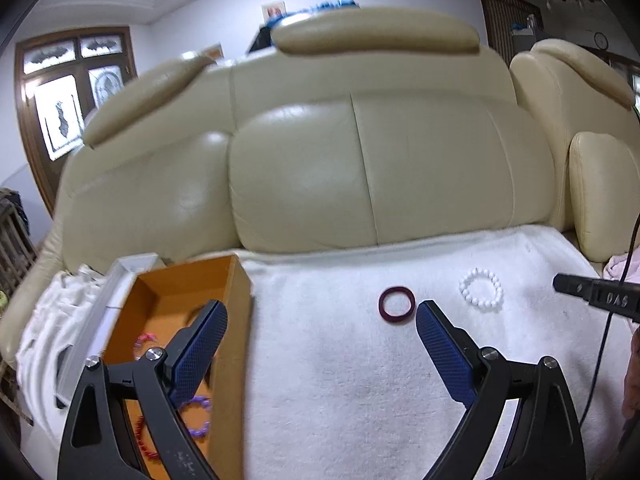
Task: Organize jewelry
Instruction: 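Grasp the white bead bracelet with the right gripper while the left gripper grasps the dark red ring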
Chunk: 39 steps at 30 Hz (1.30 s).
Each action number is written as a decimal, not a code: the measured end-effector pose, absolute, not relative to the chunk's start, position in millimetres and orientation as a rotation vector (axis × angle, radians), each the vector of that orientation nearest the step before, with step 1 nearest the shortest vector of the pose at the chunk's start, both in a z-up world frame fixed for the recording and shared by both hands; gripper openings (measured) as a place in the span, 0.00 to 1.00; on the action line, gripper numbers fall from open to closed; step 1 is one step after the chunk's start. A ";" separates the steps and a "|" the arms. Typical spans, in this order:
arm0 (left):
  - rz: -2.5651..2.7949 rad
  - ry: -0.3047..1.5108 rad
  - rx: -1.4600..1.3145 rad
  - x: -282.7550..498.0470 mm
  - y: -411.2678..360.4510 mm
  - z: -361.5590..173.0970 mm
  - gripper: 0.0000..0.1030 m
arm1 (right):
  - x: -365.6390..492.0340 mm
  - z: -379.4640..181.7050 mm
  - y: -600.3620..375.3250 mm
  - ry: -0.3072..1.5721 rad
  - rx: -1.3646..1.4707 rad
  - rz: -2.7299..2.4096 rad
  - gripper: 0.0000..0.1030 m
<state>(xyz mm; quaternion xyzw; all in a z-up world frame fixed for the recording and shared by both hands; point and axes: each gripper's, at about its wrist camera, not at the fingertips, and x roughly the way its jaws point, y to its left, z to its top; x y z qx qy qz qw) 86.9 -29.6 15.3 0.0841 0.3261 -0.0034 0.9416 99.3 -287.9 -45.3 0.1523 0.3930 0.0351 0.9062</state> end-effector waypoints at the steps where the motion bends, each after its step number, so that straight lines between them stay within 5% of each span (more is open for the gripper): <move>1: -0.007 0.681 0.166 92.7 -28.5 9.7 0.92 | 104.3 -48.4 -291.1 0.817 0.321 0.066 0.25; 26: -0.139 0.873 0.165 200.0 -54.7 -82.9 0.91 | 194.2 -111.3 -249.6 0.905 0.129 -0.075 0.25; 31: -0.207 0.919 0.147 204.8 -60.9 -94.6 0.58 | 191.7 -111.9 -235.3 0.875 0.055 -0.070 0.18; 35: -0.241 0.919 0.109 206.6 -60.9 -98.3 0.51 | 185.5 -109.1 -229.5 0.865 0.045 -0.062 0.11; 39: -0.267 0.905 0.089 206.8 -60.0 -97.9 0.26 | 182.0 -105.6 -227.9 0.857 0.045 -0.055 0.11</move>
